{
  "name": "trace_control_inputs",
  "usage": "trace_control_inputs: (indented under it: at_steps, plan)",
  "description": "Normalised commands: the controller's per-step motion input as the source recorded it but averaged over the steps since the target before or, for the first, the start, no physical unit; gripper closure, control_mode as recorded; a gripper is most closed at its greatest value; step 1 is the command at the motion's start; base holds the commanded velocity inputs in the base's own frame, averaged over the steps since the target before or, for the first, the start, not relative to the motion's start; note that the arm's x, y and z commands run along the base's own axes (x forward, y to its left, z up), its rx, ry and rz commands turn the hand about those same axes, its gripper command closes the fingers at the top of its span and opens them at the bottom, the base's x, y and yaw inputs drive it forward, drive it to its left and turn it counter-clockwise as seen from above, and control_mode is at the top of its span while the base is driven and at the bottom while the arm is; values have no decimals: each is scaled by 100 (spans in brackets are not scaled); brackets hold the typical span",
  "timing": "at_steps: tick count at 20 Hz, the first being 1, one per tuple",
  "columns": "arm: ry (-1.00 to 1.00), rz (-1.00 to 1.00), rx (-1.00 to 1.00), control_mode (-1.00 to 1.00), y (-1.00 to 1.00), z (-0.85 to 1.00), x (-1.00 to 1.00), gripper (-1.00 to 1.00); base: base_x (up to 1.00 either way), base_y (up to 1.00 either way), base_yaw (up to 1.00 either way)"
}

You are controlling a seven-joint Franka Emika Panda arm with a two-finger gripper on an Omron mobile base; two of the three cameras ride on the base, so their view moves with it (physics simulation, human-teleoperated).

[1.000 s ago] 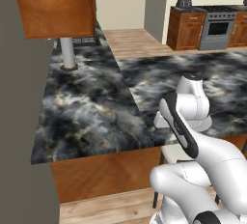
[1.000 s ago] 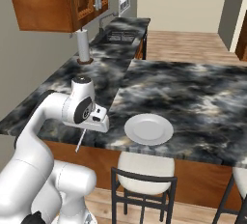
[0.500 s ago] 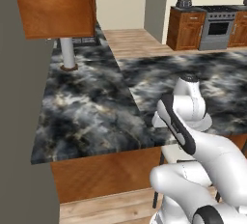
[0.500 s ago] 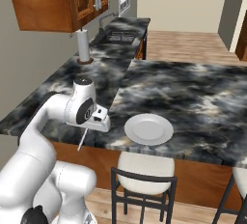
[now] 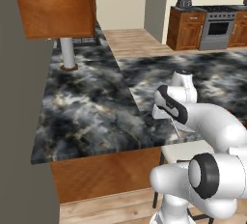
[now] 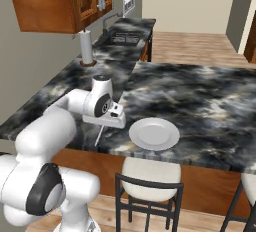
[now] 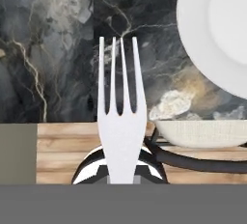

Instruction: Take the fork and place it on the left side of the plate. Then take the spoon and place it on the right side of the plate. Make sure they're directly next to the plate.

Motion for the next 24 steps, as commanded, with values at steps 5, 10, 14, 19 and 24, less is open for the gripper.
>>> trace_control_inputs:
  at_steps: [5,10,14,19,24]
  plan:
    - [2,1,-7,-100,-2,-24,33,100,0,0,0]
    - [0,0,-3,-100,0,-33,51,100,0,0,0]
    - [0,0,0,-100,-5,-36,30,100,0,0,0]
    - [-3,0,0,-100,-9,-22,20,100,0,0,0]
    - [-5,0,0,-100,-4,-15,21,100,0,0,0]
